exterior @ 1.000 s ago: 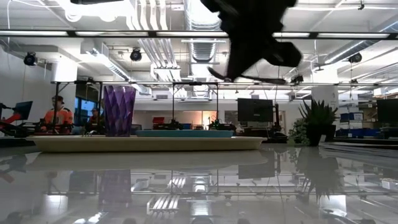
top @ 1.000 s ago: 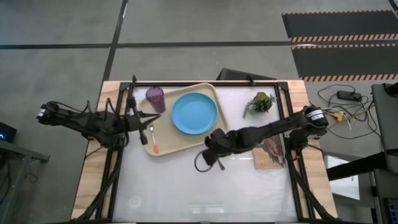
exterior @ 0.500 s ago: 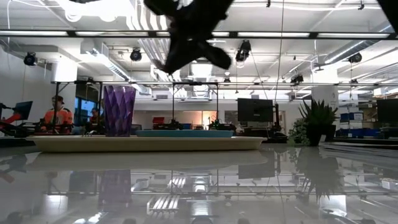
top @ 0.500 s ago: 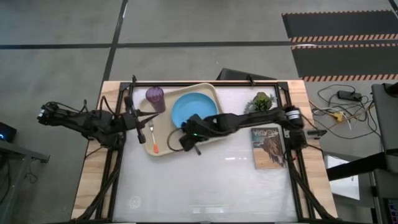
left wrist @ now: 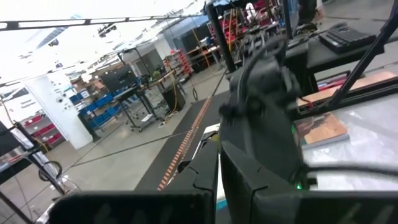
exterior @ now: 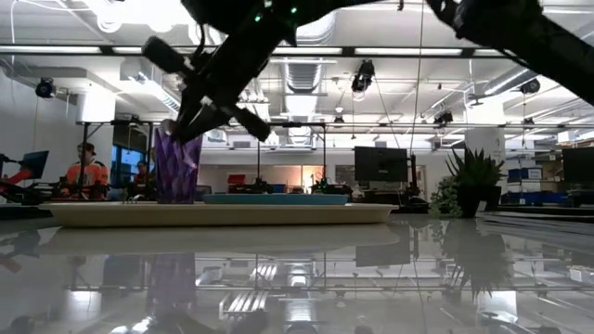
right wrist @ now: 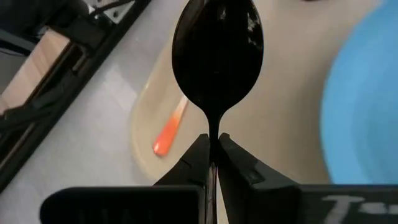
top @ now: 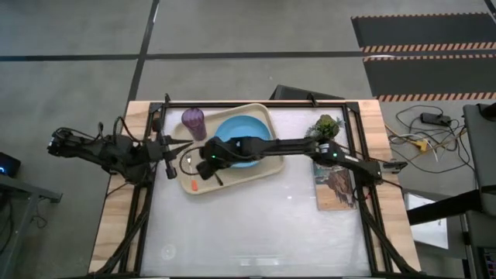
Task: Pick and place plate/cup/fork/spoon on tray
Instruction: Put the black spoon on the gray tray to the right of the orange fork
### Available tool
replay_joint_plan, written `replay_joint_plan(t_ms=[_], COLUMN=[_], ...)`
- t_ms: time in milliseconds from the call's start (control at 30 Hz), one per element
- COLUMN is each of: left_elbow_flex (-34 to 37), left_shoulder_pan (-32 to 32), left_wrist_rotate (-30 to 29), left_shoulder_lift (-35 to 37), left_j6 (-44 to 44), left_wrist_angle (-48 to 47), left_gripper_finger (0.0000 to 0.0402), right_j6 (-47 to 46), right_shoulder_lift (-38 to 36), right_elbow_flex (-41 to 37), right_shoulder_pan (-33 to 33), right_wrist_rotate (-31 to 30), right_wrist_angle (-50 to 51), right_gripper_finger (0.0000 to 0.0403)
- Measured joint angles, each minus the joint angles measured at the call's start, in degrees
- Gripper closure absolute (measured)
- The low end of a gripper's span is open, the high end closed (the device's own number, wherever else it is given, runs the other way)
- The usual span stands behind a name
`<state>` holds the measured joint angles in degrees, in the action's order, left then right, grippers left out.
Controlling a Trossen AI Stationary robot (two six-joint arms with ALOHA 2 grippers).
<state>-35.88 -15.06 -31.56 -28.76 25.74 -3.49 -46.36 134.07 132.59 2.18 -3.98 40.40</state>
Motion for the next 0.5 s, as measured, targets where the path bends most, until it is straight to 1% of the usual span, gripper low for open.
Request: replay_joint_plan(t_ms=[67, 167, 267, 400, 500], left_elbow_flex=[0.0, 0.0, 0.0, 0.0, 0.0], left_shoulder_pan=[0.0, 0.0, 0.0, 0.0, 0.0], left_wrist_rotate=[0.1, 0.2, 0.2, 0.4, 0.4], left_shoulder_lift=[0.2, 0.6, 1.2, 2.2, 2.7], left_j6=[-0.2, -1.3, -1.3, -1.4, -1.4], left_wrist_angle=[0.0, 0.0, 0.0, -0.1, -0.1], left_gripper_finger=[0.0402, 0.0402, 0.0402, 0.0402, 0.0402], right_j6=[0.0, -0.6, -1.0, -0.7, -0.5], right_shoulder_lift=[2.3, 3.0, 3.9, 4.0, 4.0], right_elbow_flex=[2.5, 1.6, 1.6, 0.9, 0.8], right_shoulder_pan=[0.4, 1.2, 1.6, 1.6, 1.6], right_wrist_rotate=[-0.1, -0.1, -2.0, -6.4, -7.1], right_wrist_angle=[-0.3, -2.9, -3.4, -5.1, -6.7], right_gripper_finger=[0.0390, 0.0390, 0.0390, 0.0390, 0.0390])
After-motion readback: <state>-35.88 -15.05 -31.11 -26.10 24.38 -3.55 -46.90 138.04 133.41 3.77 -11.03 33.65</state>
